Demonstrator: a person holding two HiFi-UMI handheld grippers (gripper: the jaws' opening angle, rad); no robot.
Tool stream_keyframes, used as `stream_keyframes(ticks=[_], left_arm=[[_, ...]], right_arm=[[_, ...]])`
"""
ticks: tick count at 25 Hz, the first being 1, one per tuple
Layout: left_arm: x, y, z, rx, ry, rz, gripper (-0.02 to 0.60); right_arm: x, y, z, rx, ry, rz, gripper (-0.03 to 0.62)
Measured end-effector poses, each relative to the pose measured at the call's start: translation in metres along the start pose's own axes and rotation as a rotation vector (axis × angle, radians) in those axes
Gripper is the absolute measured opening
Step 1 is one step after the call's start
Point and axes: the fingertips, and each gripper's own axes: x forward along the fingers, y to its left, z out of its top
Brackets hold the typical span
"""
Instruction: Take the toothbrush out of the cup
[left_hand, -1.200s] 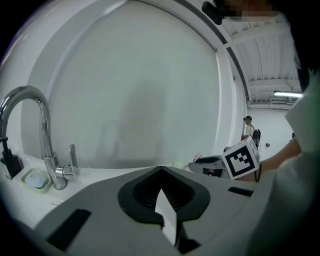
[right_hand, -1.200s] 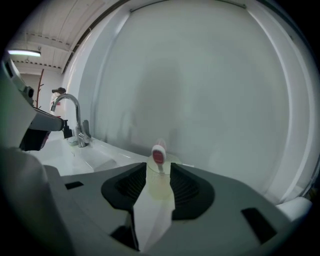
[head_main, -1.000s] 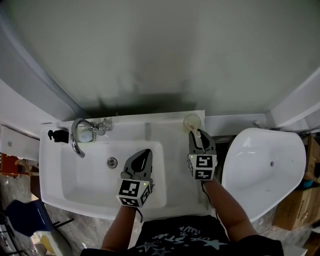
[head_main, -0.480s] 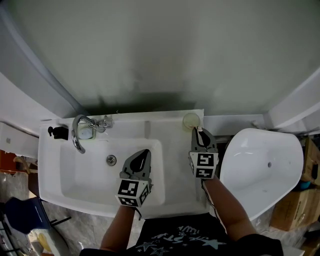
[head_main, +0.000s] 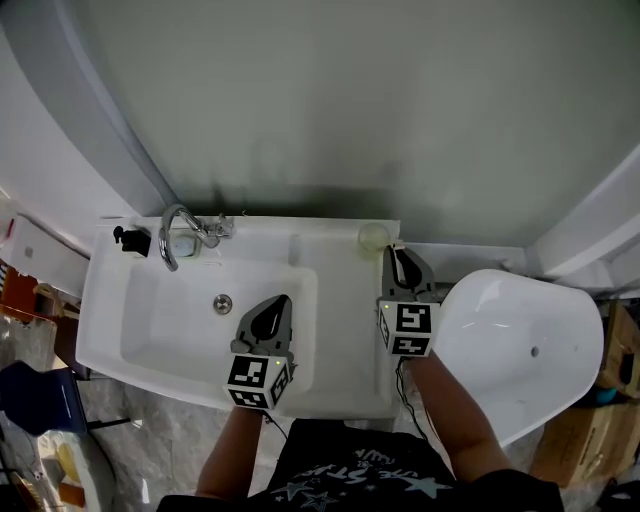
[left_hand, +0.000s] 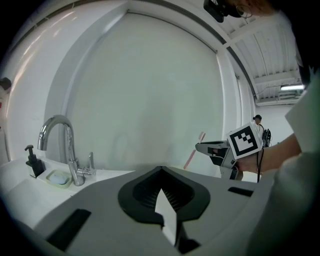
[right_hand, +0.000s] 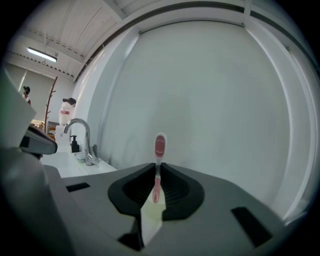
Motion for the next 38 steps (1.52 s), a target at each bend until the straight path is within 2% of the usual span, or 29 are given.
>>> stream_keyframes(ticks=[7,15,28,38], left_arm=[[-0.039,-0.037,0.012,0.023,-0.052,0.046,0.012],[-0.088,-0.086,0.003,0.024,-0.074,0.083,0.012],[-0.149,-0.178,-0.034,0.015,-0.083,0.134,0.012],[-0.201,-0.236,-0.063,0.010,-0.068,0.217,0.012]], right_arm=[[-0.052,-0.004,0.021,0.025,-0.068,0.056,0.044],[-0.118,-0.008,0.018,0.053,-0.087,0.125,0.044],[-0.229,-0.027,-0.014,0.056,-0.088,0.220,0.043],[-0.295,-0.045,-0.046,0.099,-0.061,0.298,0.043]])
